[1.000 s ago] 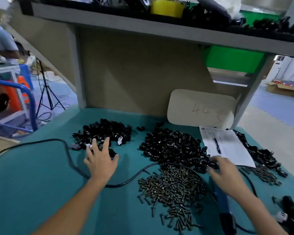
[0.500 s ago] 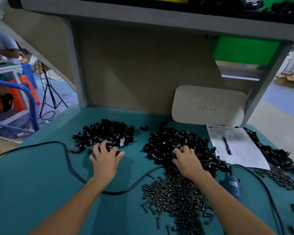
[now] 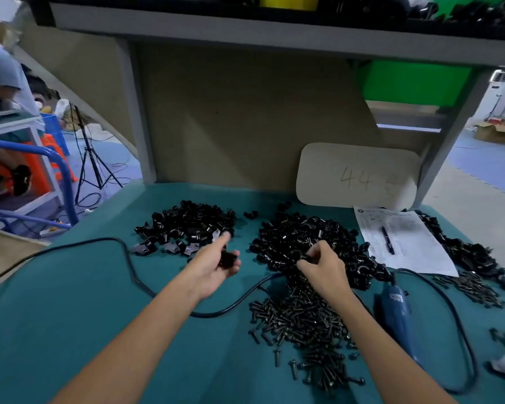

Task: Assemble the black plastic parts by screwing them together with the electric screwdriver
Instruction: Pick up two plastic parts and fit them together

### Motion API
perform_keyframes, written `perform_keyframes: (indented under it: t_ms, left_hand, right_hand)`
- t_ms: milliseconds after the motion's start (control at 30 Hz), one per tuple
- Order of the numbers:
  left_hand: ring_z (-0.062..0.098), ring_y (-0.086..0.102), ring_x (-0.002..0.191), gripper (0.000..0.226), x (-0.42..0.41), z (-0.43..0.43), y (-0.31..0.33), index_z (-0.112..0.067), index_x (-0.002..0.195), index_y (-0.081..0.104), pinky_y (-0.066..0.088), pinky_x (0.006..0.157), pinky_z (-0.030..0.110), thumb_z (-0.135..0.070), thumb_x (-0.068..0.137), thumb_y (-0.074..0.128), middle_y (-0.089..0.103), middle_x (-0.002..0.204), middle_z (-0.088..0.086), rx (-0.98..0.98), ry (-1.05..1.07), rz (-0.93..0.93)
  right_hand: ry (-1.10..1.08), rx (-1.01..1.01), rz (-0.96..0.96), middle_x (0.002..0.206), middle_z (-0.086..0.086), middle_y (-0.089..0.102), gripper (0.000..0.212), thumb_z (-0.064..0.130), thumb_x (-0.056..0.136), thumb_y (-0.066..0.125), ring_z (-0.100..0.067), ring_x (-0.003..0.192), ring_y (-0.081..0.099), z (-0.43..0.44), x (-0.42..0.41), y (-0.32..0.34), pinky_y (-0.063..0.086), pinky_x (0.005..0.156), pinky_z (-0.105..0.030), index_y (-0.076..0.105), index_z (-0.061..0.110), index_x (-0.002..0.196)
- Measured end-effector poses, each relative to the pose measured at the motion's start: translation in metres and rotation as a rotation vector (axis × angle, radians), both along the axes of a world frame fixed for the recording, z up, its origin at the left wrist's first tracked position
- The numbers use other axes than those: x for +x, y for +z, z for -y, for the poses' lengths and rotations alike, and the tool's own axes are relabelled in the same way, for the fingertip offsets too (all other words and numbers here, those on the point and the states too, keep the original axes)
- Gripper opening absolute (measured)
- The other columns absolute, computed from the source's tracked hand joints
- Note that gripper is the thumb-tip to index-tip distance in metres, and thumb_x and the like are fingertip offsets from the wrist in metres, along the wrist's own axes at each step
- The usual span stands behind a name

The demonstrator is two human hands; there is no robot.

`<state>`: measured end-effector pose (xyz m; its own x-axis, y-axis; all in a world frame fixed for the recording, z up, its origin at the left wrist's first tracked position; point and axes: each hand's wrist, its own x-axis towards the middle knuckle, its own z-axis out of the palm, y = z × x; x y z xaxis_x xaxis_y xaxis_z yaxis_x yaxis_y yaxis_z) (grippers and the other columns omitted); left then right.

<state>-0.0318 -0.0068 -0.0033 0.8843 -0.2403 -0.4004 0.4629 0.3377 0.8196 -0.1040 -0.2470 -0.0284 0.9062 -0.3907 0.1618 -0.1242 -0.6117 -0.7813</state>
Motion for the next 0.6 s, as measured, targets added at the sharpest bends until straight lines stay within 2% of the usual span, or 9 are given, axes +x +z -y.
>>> perform_keyframes:
  t_ms: [33, 100, 200, 300, 367, 433, 500, 533, 600]
  left_hand:
    - [0.023, 0.059, 0.072, 0.031, -0.006, 0.001, -0.002, -0.010, 0.119, 0.047, 0.054, 0.051, 0.027, -0.011, 0.096, 0.067, 0.057, 0.101, 0.020, -0.049, -0.050, 0.010]
    - [0.026, 0.057, 0.083, 0.057, -0.017, 0.001, -0.006, -0.019, 0.123, 0.042, 0.057, 0.058, 0.026, 0.017, 0.085, 0.065, 0.049, 0.112, 0.023, -0.014, -0.153, 0.096]
    - [0.027, 0.063, 0.092, 0.059, -0.041, 0.000, -0.004, -0.020, 0.122, 0.050, 0.060, 0.070, 0.026, 0.022, 0.083, 0.065, 0.049, 0.122, 0.020, 0.127, -0.304, 0.202]
    - [0.024, 0.073, 0.085, 0.047, -0.060, 0.000, -0.010, -0.019, 0.129, 0.053, 0.061, 0.078, 0.030, 0.003, 0.091, 0.070, 0.059, 0.120, 0.020, 0.190, -0.408, 0.263]
    - [0.019, 0.073, 0.079, 0.044, -0.072, 0.002, -0.019, -0.026, 0.130, 0.052, 0.062, 0.080, 0.033, -0.024, 0.092, 0.074, 0.071, 0.104, 0.015, 0.401, -0.473, 0.424]
    - [0.011, 0.067, 0.067, 0.040, -0.081, 0.004, -0.031, -0.037, 0.118, 0.056, 0.057, 0.066, 0.029, -0.052, 0.086, 0.073, 0.073, 0.086, 0.003, 0.666, -0.433, 0.645]
    - [0.006, 0.058, 0.063, 0.044, -0.087, 0.005, -0.045, -0.040, 0.106, 0.055, 0.046, 0.059, 0.026, -0.074, 0.079, 0.065, 0.067, 0.080, -0.002, 0.842, -0.372, 0.812]
    - [0.003, 0.056, 0.071, 0.045, -0.091, 0.007, -0.052, -0.041, 0.103, 0.054, 0.043, 0.062, 0.025, -0.079, 0.079, 0.059, 0.063, 0.086, -0.006, 0.885, -0.367, 0.860]
    - [0.003, 0.047, 0.098, 0.049, -0.097, 0.011, -0.068, -0.040, 0.109, 0.055, 0.036, 0.081, 0.024, -0.081, 0.082, 0.048, 0.048, 0.110, -0.012, 0.960, -0.368, 0.940]
  right_hand:
    - [0.006, 0.092, 0.006, 0.078, 0.001, 0.058, 0.026, 0.027, 0.086, 0.075, -0.009, 0.061, 0.048, -0.004, -0.010, 0.002, 0.040, 0.055, -0.025, 0.051, 0.019, 0.088]
    - [0.051, 0.219, 0.016, 0.081, 0.003, 0.058, 0.027, 0.031, 0.083, 0.079, -0.003, 0.061, 0.049, -0.014, -0.032, 0.002, 0.043, 0.059, -0.026, 0.054, 0.021, 0.085]
    - [0.084, 0.420, 0.050, 0.088, -0.007, 0.062, 0.029, 0.027, 0.078, 0.080, -0.012, 0.072, 0.055, -0.025, -0.063, -0.003, 0.047, 0.068, -0.033, 0.054, 0.015, 0.084]
    - [0.092, 0.597, 0.093, 0.076, -0.001, 0.066, 0.018, 0.014, 0.086, 0.075, -0.017, 0.071, 0.066, -0.030, -0.086, -0.015, 0.053, 0.068, -0.028, 0.058, 0.011, 0.092]
    - [0.088, 0.693, 0.099, 0.078, 0.001, 0.072, 0.015, 0.009, 0.092, 0.072, -0.015, 0.071, 0.069, -0.034, -0.099, -0.022, 0.055, 0.067, -0.025, 0.065, 0.015, 0.103]
    - [0.091, 0.767, 0.084, 0.082, -0.001, 0.074, 0.020, 0.011, 0.094, 0.072, -0.015, 0.074, 0.068, -0.038, -0.108, -0.027, 0.055, 0.068, -0.027, 0.067, 0.019, 0.112]
    - [0.074, 0.790, 0.071, 0.082, 0.003, 0.072, 0.021, 0.012, 0.097, 0.069, -0.014, 0.075, 0.066, -0.042, -0.114, -0.032, 0.056, 0.070, -0.030, 0.072, 0.024, 0.113]
    - [0.059, 0.799, 0.065, 0.080, 0.005, 0.070, 0.022, 0.011, 0.098, 0.067, -0.013, 0.076, 0.065, -0.044, -0.117, -0.034, 0.057, 0.071, -0.031, 0.075, 0.027, 0.111]
    - [0.037, 0.836, 0.055, 0.075, 0.006, 0.065, 0.023, 0.012, 0.100, 0.065, -0.014, 0.076, 0.064, -0.048, -0.123, -0.038, 0.057, 0.071, -0.032, 0.077, 0.030, 0.107]
